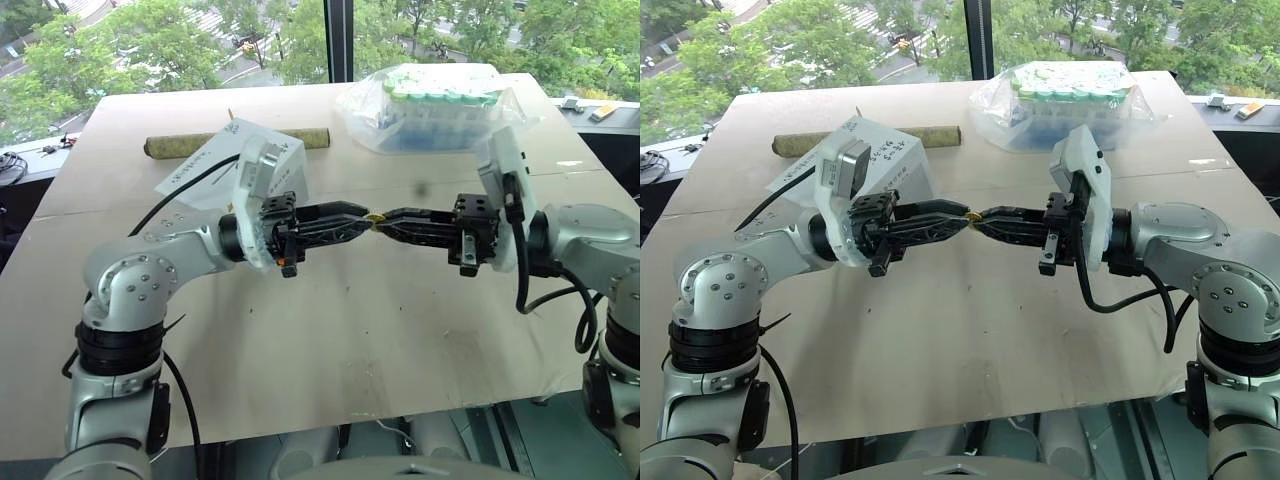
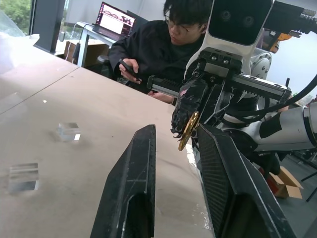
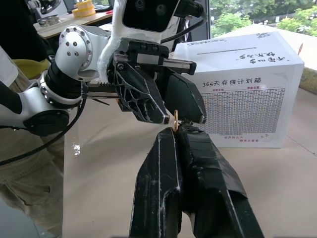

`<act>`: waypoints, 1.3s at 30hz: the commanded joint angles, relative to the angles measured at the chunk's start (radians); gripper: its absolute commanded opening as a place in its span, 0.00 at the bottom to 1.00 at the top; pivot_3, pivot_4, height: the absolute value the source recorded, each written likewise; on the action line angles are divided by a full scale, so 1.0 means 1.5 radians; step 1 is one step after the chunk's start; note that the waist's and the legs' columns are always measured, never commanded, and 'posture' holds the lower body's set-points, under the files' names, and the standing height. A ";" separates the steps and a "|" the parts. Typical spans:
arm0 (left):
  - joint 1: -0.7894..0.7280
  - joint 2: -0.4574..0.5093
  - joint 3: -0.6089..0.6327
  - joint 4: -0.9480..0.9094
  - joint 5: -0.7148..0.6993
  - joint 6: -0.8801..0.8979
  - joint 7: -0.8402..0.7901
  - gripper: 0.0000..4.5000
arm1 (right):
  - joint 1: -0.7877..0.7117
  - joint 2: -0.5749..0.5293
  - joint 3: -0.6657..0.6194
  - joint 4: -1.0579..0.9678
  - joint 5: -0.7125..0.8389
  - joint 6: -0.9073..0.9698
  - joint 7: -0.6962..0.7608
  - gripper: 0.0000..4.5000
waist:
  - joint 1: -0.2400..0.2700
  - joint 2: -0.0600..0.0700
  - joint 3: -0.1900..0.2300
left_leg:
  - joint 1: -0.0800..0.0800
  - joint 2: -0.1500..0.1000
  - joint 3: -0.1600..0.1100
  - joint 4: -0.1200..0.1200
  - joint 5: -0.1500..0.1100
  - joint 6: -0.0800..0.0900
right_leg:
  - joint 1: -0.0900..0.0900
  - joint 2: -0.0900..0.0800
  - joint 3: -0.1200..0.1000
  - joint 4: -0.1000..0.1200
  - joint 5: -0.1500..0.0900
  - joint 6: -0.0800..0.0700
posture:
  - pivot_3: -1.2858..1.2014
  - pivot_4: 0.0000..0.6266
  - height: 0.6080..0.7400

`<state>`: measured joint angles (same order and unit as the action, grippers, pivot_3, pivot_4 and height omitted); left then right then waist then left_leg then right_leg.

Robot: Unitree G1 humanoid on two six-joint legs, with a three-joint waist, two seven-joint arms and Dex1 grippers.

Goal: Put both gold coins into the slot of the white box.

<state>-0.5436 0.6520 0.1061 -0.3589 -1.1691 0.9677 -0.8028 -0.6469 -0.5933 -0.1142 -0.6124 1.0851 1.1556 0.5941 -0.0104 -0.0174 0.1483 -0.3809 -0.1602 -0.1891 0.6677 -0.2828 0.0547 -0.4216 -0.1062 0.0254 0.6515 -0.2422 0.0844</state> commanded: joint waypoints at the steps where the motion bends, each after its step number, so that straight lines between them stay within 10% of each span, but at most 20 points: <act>1: -0.010 -0.001 0.002 -0.009 -0.004 -0.002 -0.009 0.29 | -0.019 -0.008 -0.001 -0.014 0.017 -0.022 -0.005 0.00 | 0.000 0.000 0.000 | 0.000 0.000 0.000 0.000 0.000 0.000 | 0.000 0.000 0.000 0.000 0.000 0.000 | 0.52 0.24 1.00; 7: -0.006 -0.002 -0.002 -0.014 -0.009 0.005 -0.018 0.01 | -0.020 -0.010 0.004 -0.014 0.032 -0.030 -0.014 0.00 | 0.000 0.000 0.000 | 0.000 0.000 0.000 0.000 0.000 0.000 | 0.000 0.000 0.000 0.000 0.000 0.000 | 0.52 0.24 1.00; 23: -0.012 -0.006 -0.004 -0.005 -0.011 0.010 -0.040 0.01 | -0.014 -0.024 0.008 -0.019 0.061 -0.045 -0.023 0.00 | 0.000 0.000 0.000 | 0.000 0.000 0.000 0.000 0.000 0.000 | 0.000 0.000 0.000 0.000 0.000 0.000 | 0.52 0.24 1.00; 33: -0.023 -0.017 0.022 0.025 -0.031 0.023 -0.015 0.00 | -0.001 -0.041 -0.017 0.001 0.086 -0.065 -0.052 0.98 | 0.000 0.000 0.000 | 0.000 0.000 0.000 0.000 0.000 0.000 | 0.000 0.000 0.000 0.000 0.000 0.000 | 0.52 0.24 1.00; 39: -0.057 -0.003 0.082 0.058 -0.068 0.035 0.044 0.00 | 0.035 -0.097 -0.022 -0.021 0.032 -0.107 -0.025 0.98 | 0.002 0.000 0.000 | 0.000 0.000 0.000 0.000 0.000 0.000 | 0.000 0.000 0.000 0.000 0.000 0.000 | 0.52 0.24 1.00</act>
<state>-0.6034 0.6309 0.1792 -0.2705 -1.2331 1.0209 -0.7590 -0.5968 -0.7235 -0.1083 -0.6115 1.1544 1.0395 0.5395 -0.0071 -0.0177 0.1484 -0.3812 -0.1603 -0.1894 0.6678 -0.2828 0.0547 -0.4217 -0.1063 0.0248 0.6512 -0.2422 0.0844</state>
